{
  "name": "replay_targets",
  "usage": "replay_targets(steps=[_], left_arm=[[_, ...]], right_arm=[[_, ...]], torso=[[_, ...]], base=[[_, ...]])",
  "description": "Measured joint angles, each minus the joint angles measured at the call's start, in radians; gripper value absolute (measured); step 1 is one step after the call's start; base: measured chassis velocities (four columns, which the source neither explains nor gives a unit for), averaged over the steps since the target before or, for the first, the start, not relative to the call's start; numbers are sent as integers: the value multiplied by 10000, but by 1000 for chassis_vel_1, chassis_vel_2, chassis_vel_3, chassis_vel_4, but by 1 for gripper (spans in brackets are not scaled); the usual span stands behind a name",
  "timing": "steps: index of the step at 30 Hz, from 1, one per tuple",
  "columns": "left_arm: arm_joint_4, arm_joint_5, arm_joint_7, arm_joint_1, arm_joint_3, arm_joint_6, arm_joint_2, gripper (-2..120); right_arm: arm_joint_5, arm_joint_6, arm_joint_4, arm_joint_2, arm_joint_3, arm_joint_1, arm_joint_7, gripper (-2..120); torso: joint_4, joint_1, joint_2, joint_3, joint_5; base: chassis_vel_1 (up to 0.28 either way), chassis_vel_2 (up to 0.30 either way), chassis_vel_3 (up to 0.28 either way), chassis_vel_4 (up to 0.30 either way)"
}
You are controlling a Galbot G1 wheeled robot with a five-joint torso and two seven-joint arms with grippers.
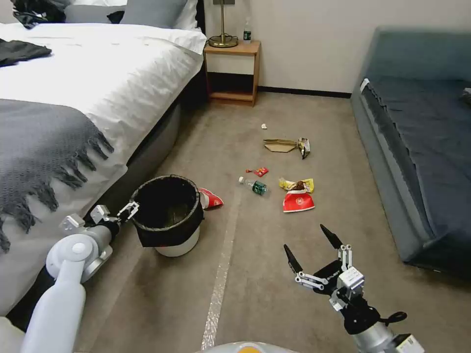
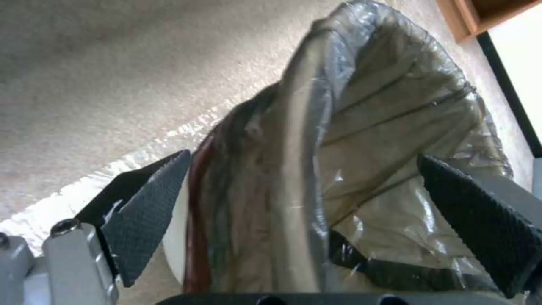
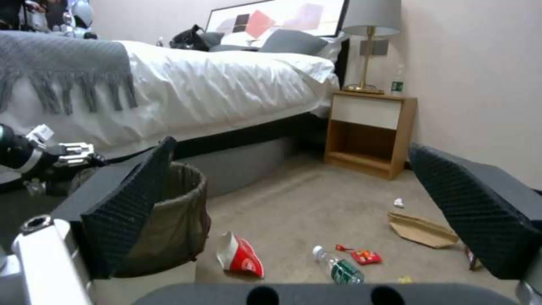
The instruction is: Pick up the trash can from the floor.
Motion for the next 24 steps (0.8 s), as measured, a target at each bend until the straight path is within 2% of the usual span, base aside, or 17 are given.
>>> replay_targets(steps=[6,7,8,11,12,14,18,21,22,23,24], left_arm=[[257,22,-13,-143,116,124,-7,89],[341,27,-13,-158,133,156,-7,81],[341,27,-13,-158,133,156,-7,81],[437,35,-12,-168,156,215,-20,68],[437,35,-12,-168,156,215,-20,68],[494,59,-9,-180,163,255,-40,55],[503,85,-5,-187,162,262,-39,47],[504,171,29,-147,138,273,-35,33],[504,171,29,-147,138,273,-35,33],[504,299,109,-57,110,270,-35,23],[504,299,109,-57,110,270,-35,23]], right_arm=[[-3,0,-28,46,7,12,-46,100],[-3,0,-42,55,7,23,-62,100],[-3,0,-42,55,7,23,-62,100],[3,0,-58,65,7,40,-139,100],[3,0,-58,65,7,40,-139,100],[12,0,-67,75,7,43,-178,100],[27,2,-70,64,9,43,-186,100],[42,2,-73,52,13,56,-189,100],[42,2,-73,52,13,56,-189,100],[43,2,-86,52,5,65,-198,100],[43,2,-86,52,5,65,-198,100]], torso=[[1,0,0,0,-2],[0,0,0,0,-1],[0,0,0,0,-1],[0,0,0,0,0],[0,0,0,0,0],[0,0,0,0,-1],[0,0,0,0,-1],[-1,0,0,0,0],[-1,0,0,0,0],[2,0,0,0,0],[2,0,0,0,0]], base=[[0,0,0,0],[0,0,0,0],[0,0,0,0],[0,0,0,0],[0,0,0,0],[0,0,0,0],[0,0,0,0],[0,0,0,0],[0,0,0,0],[0,0,0,0],[0,0,0,0]])
